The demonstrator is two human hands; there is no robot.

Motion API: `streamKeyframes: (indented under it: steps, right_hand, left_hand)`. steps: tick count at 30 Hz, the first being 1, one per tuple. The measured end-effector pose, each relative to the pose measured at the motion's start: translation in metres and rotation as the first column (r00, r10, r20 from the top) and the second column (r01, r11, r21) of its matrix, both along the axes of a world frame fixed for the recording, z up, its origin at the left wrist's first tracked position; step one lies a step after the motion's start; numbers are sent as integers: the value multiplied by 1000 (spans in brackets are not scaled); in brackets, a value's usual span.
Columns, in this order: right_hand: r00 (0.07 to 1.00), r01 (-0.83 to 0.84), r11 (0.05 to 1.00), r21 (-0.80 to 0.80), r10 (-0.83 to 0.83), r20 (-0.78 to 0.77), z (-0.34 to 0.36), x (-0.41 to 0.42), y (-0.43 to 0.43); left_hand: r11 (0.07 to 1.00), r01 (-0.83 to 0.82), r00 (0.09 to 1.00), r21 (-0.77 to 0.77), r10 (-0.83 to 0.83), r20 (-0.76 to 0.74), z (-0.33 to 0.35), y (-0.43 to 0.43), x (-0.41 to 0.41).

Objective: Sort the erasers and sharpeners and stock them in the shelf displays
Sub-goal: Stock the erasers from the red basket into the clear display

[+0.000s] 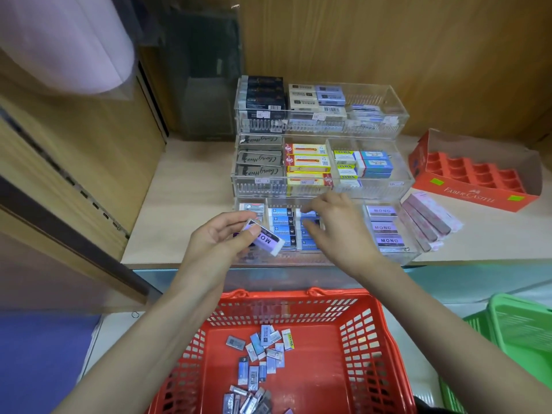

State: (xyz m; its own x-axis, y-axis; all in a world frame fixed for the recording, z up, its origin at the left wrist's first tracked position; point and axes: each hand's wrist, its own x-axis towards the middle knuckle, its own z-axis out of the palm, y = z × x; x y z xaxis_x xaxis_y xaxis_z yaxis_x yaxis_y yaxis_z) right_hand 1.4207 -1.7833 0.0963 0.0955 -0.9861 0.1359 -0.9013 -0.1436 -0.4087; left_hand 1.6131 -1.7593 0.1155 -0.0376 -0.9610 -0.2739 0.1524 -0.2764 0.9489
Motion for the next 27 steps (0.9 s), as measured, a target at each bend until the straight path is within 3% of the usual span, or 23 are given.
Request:
streamKeyframes:
  steps: [2,4,5,9,11,14,16,17,19,23,27]
  right_hand:
    - [914,-54,987,153,-13,405,17,8,22]
    - [741,-135,966,222,-50,670,27,17,42]
    - [693,-155,963,221,-54,719,28,19,50]
    - [700,-118,979,169,-39,713,26,22,63]
    - [650,-62,988,140,-67,757,26,23,64]
    - [487,38,990,139,-140,862,29,18,65]
    - [348,98,980,173,-197,916,32,12,68]
    - [327,110,977,182,-208,922,33,10,70]
    - [371,109,977,184,-212,904,31,8,77]
    - [518,73,979,191,-201,831,31,-1,87]
    - [601,-11,984,179,-137,787,33,-11,91]
  left_hand:
    - [999,-10,999,35,12,-42,1,1,-1]
    - [998,-11,997,56,15,-69,3,2,-3]
    - [998,-9,997,63,14,-80,4,3,-4]
    - [997,22,994,73,-14,-104,6,8,-10]
    - [996,58,992,64,-50,-113,7,11,-13]
    - [986,157,985,48,-153,-80,10,13,-18]
    - [964,266,960,15,-266,89,11,16,-23]
    - [950,311,937,7,-308,162,10,18,-26]
    - [926,376,897,9,-367,248,10,24,-33]
    - [860,510,831,16,-498,248,11,33,-42]
    - [902,430,891,38,-431,142,8,32,-48]
